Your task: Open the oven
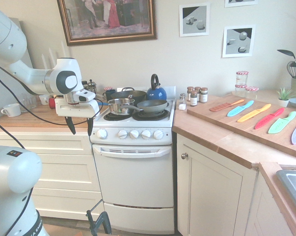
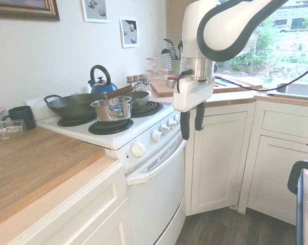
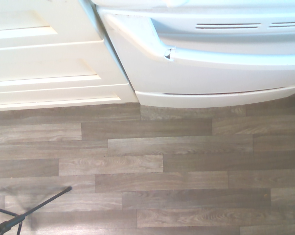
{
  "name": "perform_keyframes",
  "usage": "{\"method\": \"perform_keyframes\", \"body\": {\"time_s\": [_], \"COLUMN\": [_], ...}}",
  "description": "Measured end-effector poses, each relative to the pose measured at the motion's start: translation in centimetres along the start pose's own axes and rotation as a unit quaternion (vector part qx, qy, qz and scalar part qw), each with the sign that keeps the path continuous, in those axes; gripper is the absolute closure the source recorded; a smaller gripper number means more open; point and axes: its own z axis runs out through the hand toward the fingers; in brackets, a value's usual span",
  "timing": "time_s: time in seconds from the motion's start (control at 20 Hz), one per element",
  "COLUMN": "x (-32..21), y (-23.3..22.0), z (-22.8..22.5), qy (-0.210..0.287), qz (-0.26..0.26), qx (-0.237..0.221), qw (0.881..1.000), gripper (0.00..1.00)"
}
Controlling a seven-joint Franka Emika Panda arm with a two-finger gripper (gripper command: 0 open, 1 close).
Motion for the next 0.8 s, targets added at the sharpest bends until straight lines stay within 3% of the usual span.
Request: {"method": "perform_keyframes", "body": {"time_s": [0.15, 0.3, 0.55, 0.7, 0.8], "x": [0.1, 1.8, 6.5, 8.0, 9.3], "y": [0.3, 2.0, 5.4, 6.5, 5.8], "z": [0.3, 1.8, 11.4, 17.1, 18.4], "qy": [-0.002, -0.011, -0.018, 0.002, 0.019], "qz": [0.009, 0.061, 0.102, 0.085, 0.069], "qx": [-0.004, -0.029, -0.027, -0.018, -0.006], "qw": [1.0, 0.998, 0.994, 0.996, 0.997], "gripper": [0.0, 0.0, 0.0, 0.0, 0.0]}}
